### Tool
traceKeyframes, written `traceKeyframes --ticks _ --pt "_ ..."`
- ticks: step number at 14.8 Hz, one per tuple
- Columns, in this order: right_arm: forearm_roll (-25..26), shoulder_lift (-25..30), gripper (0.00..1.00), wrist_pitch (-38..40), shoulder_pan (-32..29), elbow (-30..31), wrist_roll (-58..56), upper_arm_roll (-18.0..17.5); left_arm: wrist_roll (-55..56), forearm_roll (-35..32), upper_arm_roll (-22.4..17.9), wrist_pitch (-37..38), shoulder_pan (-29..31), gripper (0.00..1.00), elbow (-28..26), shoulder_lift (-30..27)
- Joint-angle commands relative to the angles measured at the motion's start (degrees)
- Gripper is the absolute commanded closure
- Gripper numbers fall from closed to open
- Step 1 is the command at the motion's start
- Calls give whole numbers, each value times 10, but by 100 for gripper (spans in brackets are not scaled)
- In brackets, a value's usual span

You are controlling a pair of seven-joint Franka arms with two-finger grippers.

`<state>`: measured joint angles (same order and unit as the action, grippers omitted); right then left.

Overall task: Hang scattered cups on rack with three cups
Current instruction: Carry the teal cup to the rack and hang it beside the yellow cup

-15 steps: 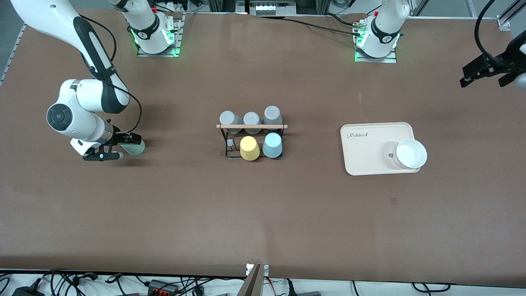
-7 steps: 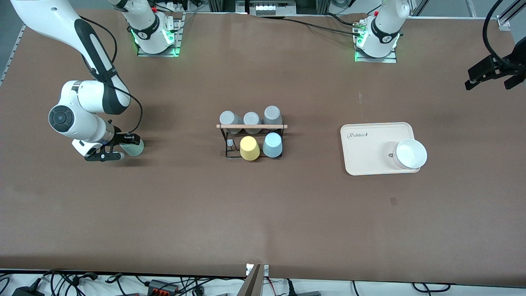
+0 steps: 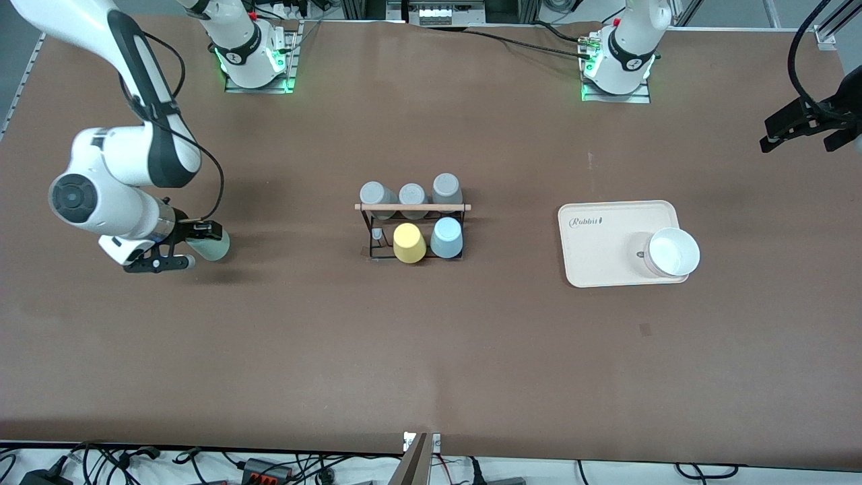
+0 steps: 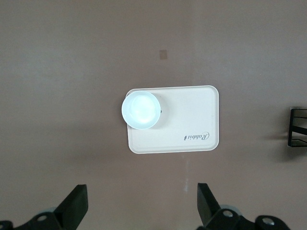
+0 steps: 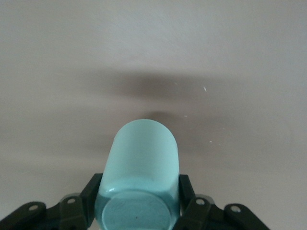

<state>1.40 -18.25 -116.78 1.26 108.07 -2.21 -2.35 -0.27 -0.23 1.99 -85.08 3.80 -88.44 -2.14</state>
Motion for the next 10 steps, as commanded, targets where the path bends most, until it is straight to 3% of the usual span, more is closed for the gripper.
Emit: traceKeyframes --ticks 1,4,10 --pt "-15 -15 76 94 57 -110 12 -2 2 1 2 11 2 0 14 5" --pt "-53 -28 77 109 102 -161 76 -3 2 1 2 11 2 0 15 4" --pt "-54 -61 76 123 215 -230 276 -3 1 1 2 11 2 0 13 1"
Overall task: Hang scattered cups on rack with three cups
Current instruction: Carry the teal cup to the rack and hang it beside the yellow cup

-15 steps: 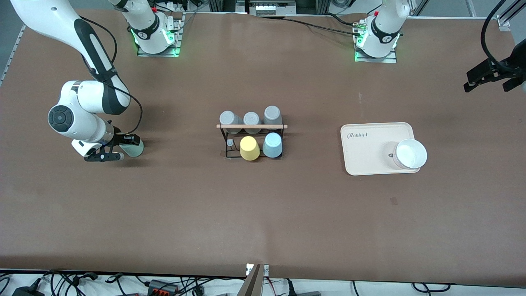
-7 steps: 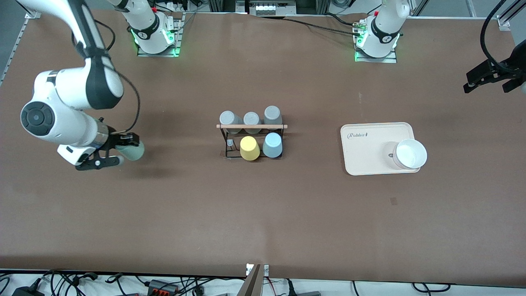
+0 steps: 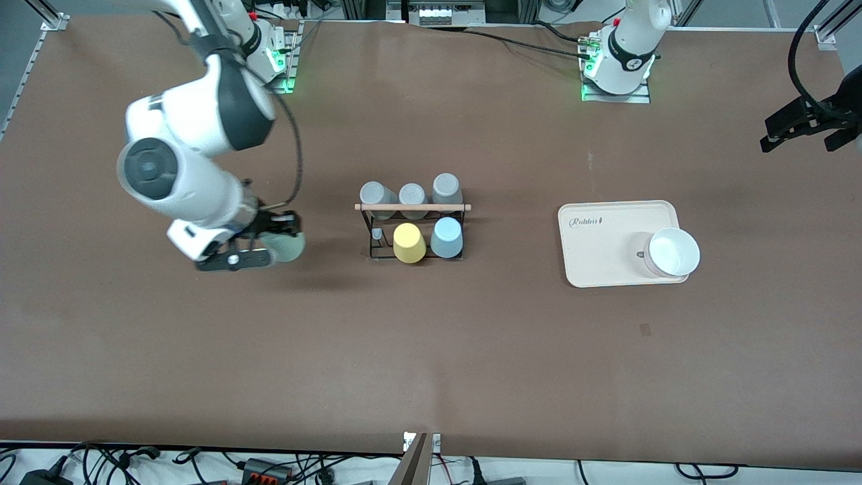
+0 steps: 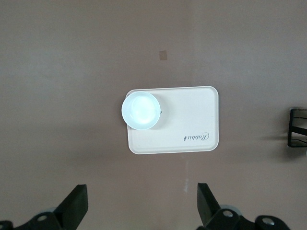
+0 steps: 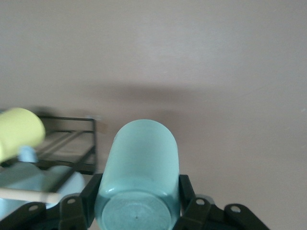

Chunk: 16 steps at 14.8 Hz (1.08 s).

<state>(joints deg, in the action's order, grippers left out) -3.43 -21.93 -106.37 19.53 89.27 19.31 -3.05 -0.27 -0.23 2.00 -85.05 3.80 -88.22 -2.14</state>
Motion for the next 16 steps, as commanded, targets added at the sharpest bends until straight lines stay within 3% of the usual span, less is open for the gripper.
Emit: traceKeyframes --ticks 1,6,16 --pt "-4 -31 76 14 49 -52 95 4 1 1 2 11 2 0 10 1" --pt "-3 -90 76 11 96 -126 191 4 1 1 2 11 2 0 10 1" --pt "-3 -132 76 3 135 -129 237 4 1 0 0 12 2 0 12 0"
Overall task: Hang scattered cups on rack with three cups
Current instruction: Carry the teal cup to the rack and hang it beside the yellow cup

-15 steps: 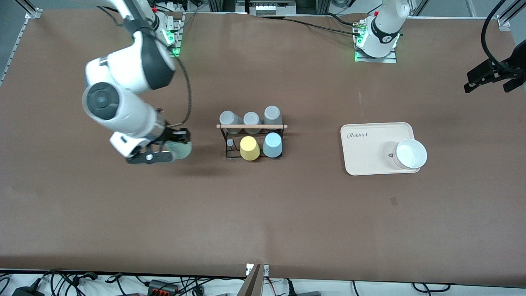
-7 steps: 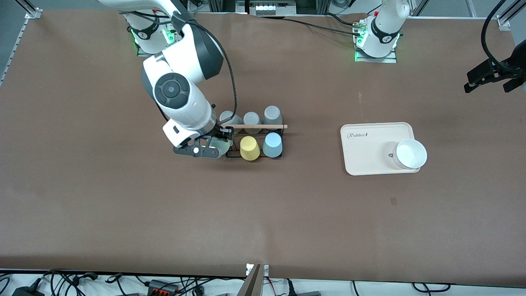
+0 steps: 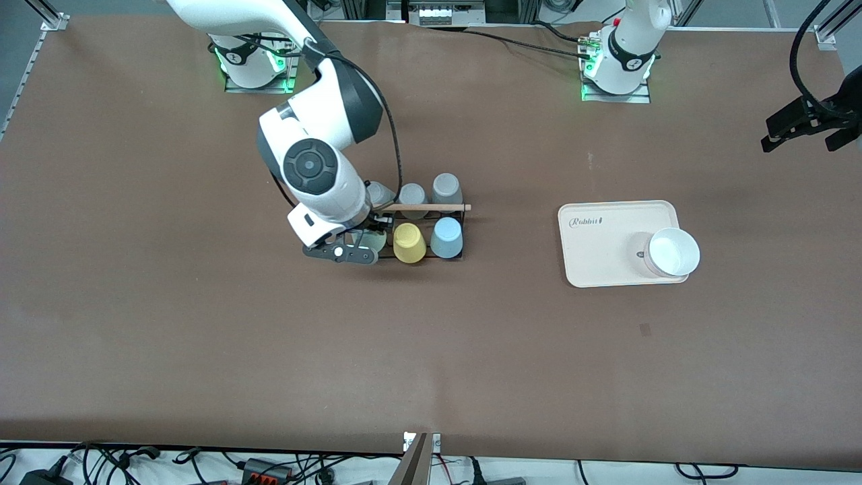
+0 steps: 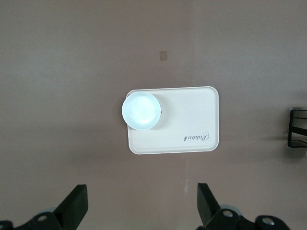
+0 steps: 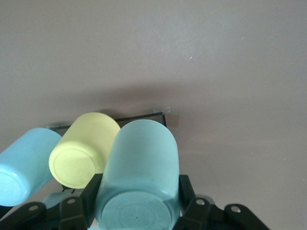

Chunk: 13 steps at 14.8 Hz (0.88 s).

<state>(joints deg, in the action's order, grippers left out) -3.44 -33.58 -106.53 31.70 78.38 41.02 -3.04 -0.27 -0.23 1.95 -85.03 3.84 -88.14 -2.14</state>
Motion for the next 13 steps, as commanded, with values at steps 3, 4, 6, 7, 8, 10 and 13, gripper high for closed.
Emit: traceKeyframes --ticks 3,4,6,7,8,10,13 --pt "-3 -28 76 4 13 -19 20 4 1 0 1 12 2 0 11 0" --pt "-3 -32 76 4 13 -19 20 4 2 0 1 12 2 0 11 0" --pt "-3 -44 76 4 13 -19 20 4 2 0 1 12 2 0 10 0" --pt "-3 -48 76 4 13 -19 21 4 2 0 1 12 2 0 10 0" --pt "-3 -50 76 4 13 -19 21 4 2 0 1 12 2 0 10 0" --pt "-3 -55 67 2 13 -19 21 4 2 0 1 11 2 0 10 0" --pt "-3 -59 0 -3 9 -21 30 5 2 0 1 11 2 0 9 0"
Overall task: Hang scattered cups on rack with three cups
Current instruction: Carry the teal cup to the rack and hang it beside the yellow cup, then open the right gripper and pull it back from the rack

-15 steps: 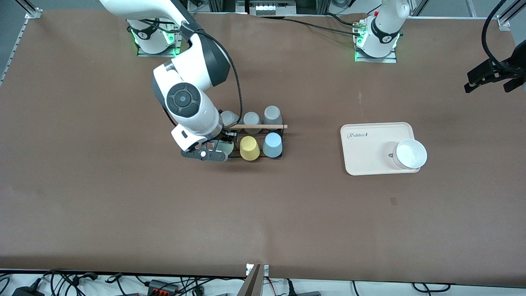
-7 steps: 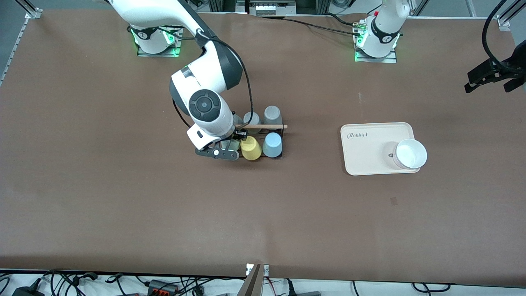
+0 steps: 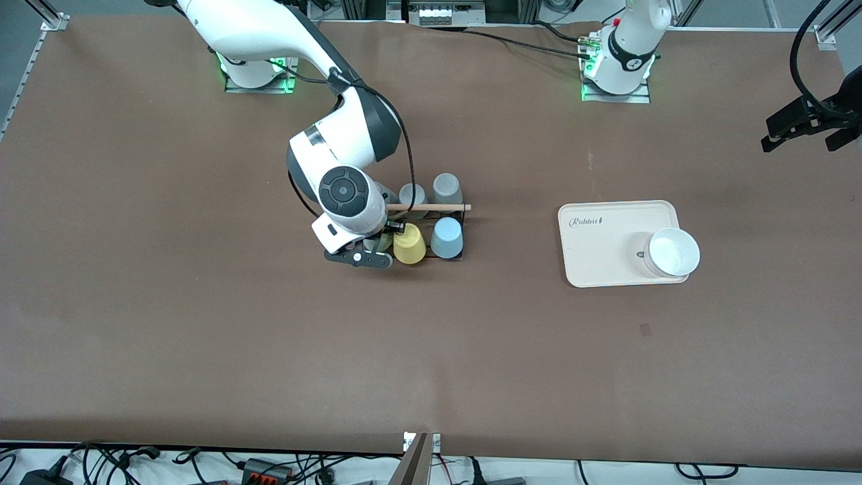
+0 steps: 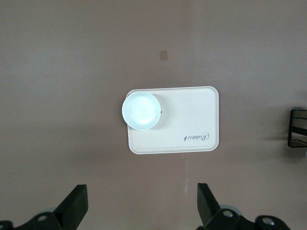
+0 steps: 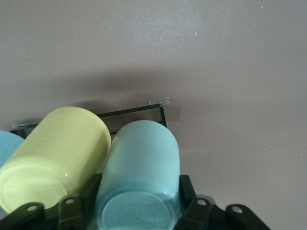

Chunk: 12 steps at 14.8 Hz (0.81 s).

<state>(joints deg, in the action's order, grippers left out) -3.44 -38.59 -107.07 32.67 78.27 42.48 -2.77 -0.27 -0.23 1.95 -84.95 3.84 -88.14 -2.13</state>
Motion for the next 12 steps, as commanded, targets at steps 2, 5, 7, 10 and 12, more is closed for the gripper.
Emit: traceKeyframes --ticks 2,5,7,10,12 --pt "-3 -2 0 4 -3 -30 24 3 2 0 2 10 2 0 9 0" --pt "0 16 0 29 -8 -58 23 9 2 0 1 11 2 0 9 0" --pt "2 42 0 48 -21 -58 22 14 2 0 2 10 2 0 8 0" --pt "2 82 0 56 -60 -58 13 14 2 0 1 10 2 0 8 0" --pt "3 98 0 56 -90 -58 1 15 2 0 2 10 2 0 8 1"
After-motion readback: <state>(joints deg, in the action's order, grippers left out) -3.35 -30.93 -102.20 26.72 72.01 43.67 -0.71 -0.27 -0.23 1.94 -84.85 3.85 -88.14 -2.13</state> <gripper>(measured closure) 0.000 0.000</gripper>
